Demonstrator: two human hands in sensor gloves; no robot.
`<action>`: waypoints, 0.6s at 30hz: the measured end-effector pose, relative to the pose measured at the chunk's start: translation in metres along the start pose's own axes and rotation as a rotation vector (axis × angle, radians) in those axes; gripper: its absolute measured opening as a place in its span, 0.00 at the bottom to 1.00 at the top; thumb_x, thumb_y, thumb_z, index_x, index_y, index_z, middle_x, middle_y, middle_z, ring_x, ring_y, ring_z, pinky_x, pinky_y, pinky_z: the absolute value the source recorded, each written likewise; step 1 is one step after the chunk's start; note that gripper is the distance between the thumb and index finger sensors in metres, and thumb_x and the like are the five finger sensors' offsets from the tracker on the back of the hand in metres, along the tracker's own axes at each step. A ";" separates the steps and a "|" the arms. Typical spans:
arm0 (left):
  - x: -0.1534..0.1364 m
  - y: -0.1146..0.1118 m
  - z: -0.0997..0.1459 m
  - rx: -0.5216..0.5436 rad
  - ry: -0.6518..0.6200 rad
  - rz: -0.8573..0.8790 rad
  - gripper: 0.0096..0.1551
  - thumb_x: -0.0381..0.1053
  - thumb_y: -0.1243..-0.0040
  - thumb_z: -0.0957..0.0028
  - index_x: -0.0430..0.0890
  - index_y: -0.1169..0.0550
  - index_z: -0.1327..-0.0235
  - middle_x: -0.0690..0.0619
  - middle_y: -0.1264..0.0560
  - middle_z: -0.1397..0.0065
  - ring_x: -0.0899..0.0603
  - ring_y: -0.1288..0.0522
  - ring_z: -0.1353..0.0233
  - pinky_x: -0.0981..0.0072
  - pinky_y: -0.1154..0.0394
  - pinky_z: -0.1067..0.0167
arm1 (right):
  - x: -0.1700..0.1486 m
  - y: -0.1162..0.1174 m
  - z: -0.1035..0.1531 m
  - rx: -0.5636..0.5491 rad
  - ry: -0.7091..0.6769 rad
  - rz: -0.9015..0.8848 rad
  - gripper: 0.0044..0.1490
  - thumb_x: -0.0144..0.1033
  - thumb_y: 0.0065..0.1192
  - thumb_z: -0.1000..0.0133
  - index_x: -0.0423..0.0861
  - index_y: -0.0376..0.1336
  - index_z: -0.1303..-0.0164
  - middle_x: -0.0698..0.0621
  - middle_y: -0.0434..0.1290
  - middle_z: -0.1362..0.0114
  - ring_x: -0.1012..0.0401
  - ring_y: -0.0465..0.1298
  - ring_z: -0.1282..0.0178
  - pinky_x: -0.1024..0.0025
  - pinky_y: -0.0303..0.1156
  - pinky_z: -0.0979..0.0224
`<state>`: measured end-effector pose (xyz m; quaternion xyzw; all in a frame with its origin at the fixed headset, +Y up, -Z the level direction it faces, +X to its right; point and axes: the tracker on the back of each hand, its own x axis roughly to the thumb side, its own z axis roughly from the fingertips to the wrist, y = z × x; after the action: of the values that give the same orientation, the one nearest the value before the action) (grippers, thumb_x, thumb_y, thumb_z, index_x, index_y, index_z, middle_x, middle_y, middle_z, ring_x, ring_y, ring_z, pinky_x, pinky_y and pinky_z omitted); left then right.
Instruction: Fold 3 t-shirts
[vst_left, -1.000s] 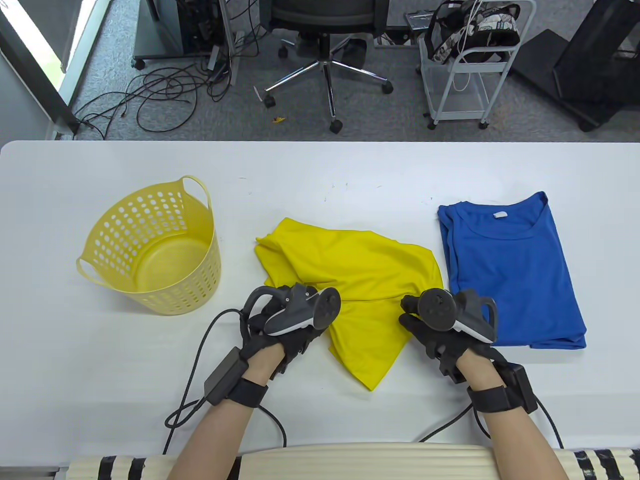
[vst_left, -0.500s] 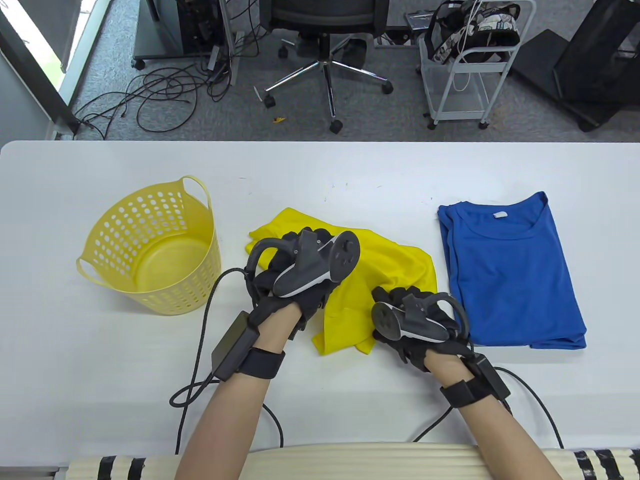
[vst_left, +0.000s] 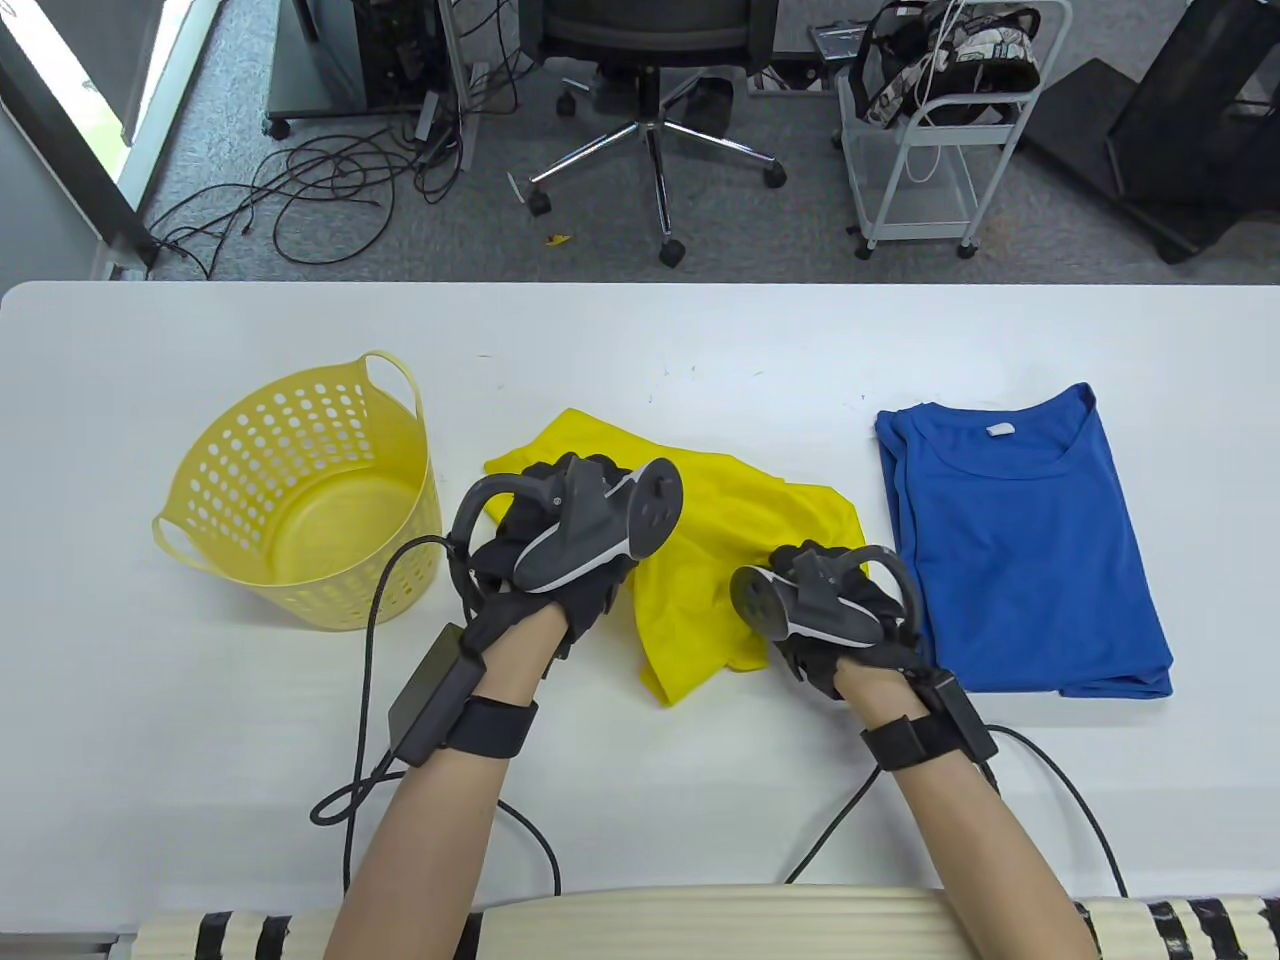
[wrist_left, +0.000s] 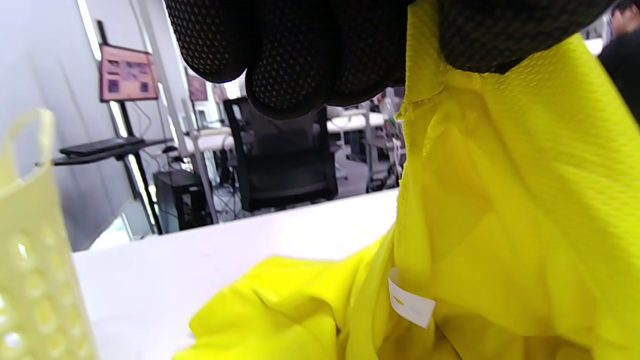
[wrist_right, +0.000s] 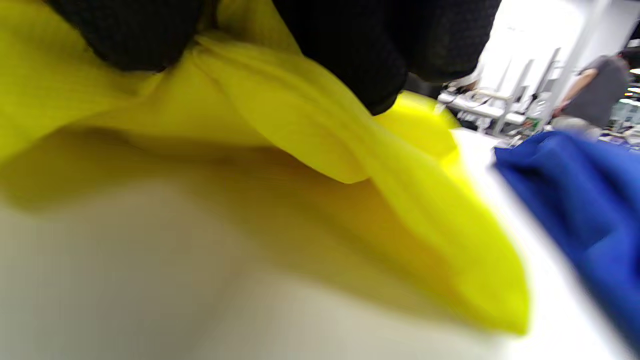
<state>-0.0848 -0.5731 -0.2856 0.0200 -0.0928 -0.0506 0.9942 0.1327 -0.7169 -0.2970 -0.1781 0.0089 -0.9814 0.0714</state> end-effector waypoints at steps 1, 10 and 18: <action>-0.005 0.005 0.002 0.015 0.013 0.014 0.22 0.63 0.36 0.59 0.55 0.20 0.55 0.54 0.21 0.49 0.48 0.20 0.46 0.56 0.27 0.39 | -0.008 -0.013 0.002 -0.026 0.023 -0.015 0.26 0.43 0.64 0.55 0.52 0.67 0.47 0.50 0.75 0.44 0.52 0.77 0.48 0.49 0.70 0.36; -0.049 0.076 0.036 0.204 0.079 0.150 0.22 0.63 0.37 0.58 0.55 0.20 0.55 0.53 0.21 0.49 0.47 0.20 0.46 0.55 0.28 0.39 | -0.069 -0.183 0.034 -0.444 0.149 -0.088 0.26 0.44 0.64 0.54 0.55 0.66 0.45 0.49 0.72 0.41 0.51 0.74 0.45 0.47 0.67 0.34; -0.060 0.076 0.036 0.143 0.069 0.120 0.22 0.63 0.37 0.57 0.55 0.20 0.54 0.53 0.21 0.48 0.47 0.20 0.46 0.55 0.27 0.40 | -0.049 -0.167 -0.011 -0.307 0.106 -0.057 0.27 0.44 0.63 0.54 0.53 0.66 0.44 0.50 0.72 0.42 0.52 0.75 0.46 0.48 0.69 0.35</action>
<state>-0.1423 -0.4926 -0.2576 0.0870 -0.0631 0.0167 0.9941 0.1515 -0.5447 -0.3168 -0.1353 0.1574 -0.9781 0.0148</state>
